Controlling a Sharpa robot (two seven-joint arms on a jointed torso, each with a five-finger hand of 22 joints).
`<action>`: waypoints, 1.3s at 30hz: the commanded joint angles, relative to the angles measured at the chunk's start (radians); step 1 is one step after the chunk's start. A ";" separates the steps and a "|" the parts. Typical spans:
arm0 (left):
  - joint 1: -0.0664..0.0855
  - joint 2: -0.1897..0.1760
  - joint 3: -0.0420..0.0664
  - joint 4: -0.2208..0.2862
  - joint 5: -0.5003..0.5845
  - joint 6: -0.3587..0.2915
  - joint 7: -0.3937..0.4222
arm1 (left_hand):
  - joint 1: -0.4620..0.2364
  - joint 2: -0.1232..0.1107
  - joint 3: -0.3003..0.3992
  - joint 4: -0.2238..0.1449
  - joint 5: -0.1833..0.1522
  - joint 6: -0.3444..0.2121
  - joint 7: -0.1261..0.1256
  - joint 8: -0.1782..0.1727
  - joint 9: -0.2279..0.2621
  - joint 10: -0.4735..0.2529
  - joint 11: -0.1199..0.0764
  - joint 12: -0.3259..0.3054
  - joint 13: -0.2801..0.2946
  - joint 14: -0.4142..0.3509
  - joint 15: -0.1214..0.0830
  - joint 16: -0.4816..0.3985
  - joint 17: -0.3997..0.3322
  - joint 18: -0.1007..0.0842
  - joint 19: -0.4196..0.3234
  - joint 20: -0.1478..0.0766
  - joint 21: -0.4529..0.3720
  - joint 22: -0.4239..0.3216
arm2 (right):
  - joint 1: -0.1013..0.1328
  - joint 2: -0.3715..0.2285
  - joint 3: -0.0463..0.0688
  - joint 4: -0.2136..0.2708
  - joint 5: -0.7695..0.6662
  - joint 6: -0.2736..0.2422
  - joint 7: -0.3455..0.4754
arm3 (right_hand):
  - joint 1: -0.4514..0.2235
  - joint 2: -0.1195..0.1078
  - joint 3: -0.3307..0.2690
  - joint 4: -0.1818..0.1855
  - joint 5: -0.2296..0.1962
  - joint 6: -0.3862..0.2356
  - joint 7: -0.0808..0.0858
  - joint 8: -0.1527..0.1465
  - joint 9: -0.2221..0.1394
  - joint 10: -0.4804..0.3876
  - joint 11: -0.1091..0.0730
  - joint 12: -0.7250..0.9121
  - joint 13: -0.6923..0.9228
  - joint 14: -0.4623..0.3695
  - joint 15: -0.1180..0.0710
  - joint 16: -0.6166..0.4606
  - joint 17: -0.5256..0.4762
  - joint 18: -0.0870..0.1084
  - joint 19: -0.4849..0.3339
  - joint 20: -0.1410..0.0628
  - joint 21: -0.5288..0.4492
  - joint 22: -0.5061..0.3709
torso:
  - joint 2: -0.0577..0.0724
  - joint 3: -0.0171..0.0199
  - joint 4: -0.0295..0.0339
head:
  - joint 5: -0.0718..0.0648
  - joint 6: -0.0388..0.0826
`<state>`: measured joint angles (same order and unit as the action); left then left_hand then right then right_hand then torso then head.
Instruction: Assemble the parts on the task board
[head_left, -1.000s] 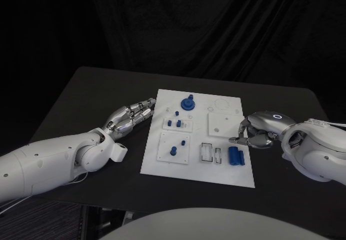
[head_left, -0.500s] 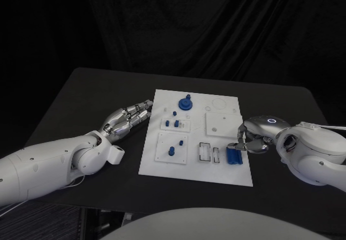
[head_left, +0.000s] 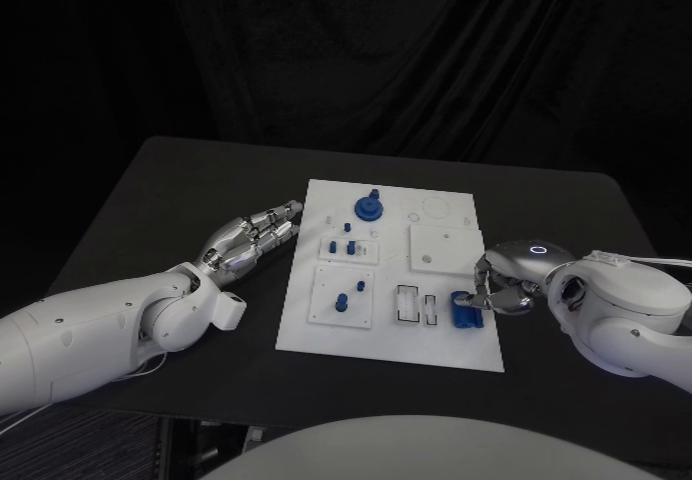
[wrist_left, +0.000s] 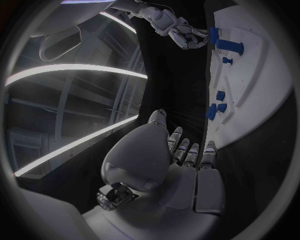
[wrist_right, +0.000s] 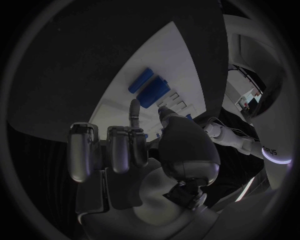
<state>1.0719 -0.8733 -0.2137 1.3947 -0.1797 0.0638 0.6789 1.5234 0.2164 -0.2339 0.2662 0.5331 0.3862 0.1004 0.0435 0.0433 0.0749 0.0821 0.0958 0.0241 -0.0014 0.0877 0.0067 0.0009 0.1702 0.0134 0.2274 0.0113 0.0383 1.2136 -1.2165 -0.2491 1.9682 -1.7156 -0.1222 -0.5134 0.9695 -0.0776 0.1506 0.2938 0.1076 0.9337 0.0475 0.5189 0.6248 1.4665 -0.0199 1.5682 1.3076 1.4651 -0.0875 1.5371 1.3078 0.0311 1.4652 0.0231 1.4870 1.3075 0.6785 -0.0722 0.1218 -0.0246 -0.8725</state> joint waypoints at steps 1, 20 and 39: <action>-0.002 0.000 0.001 0.001 0.003 0.014 0.046 | 0.010 0.000 0.006 0.001 0.004 0.001 0.009 0.005 0.001 0.001 0.009 0.002 0.001 0.001 0.005 -0.007 -0.001 0.011 -0.001 0.003 0.000 0.001 | -0.006 0.002 0.000 -0.001 -0.010 0.015 -0.026 | -0.010 0.000 0.006 0.000 -0.006 -0.004 -0.002 0.003 0.001 0.104 -0.002 0.003 0.263 0.093 -0.009 -0.001 0.196 -0.010 0.073 -0.006 0.001 0.237 | 0.001 0.0000 -0.0009 | 0.002 0.000; -0.003 0.002 0.001 -0.003 0.003 0.021 0.031 | 0.011 0.000 0.006 0.001 0.004 0.002 0.012 0.005 0.001 0.002 0.013 0.003 0.001 0.001 0.007 -0.007 -0.001 0.011 0.000 0.005 0.000 0.002 | -0.025 0.027 0.000 -0.011 -0.010 -0.014 0.006 | 0.014 0.007 0.022 -0.005 -0.002 0.004 -0.004 -0.004 0.008 0.104 -0.004 0.003 0.263 0.092 -0.011 -0.003 0.191 -0.010 0.071 -0.009 -0.001 0.236 | 0.001 0.0001 0.0000 | -0.002 0.000; -0.006 0.003 0.001 -0.007 0.003 0.031 0.016 | 0.012 0.000 0.007 0.000 0.003 -0.002 0.015 0.004 0.001 0.002 0.017 0.003 0.001 0.001 0.011 -0.007 -0.001 0.011 0.000 0.008 0.001 0.003 | -0.060 0.071 0.000 -0.042 -0.010 -0.003 0.026 | 0.031 0.012 0.027 -0.004 0.006 -0.009 0.001 -0.033 0.001 0.104 -0.002 0.003 0.263 0.090 -0.007 -0.007 0.182 -0.008 0.067 -0.008 -0.007 0.233 | 0.000 -0.0005 0.0003 | 0.001 0.000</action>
<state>1.0668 -0.8712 -0.2137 1.3871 -0.1796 0.0782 0.6789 1.5234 0.2164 -0.2339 0.2662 0.5331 0.3859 0.1076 0.0435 0.0432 0.0774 0.0919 0.0958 0.0240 0.0023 0.0913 0.0068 0.0017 0.1702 0.0133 0.2273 0.0113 0.0404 1.1566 -1.1457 -0.2490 1.9279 -1.7185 -0.1230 -0.4960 0.9899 -0.0684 0.1712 0.2896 0.1076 0.9319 0.0494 0.4890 0.6274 1.4665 -0.0198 1.5682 1.3081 1.4652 -0.0945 1.5333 1.3076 0.0313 1.4689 0.0196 1.4831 1.3074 0.6792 -0.0724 0.1223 -0.0235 -0.8725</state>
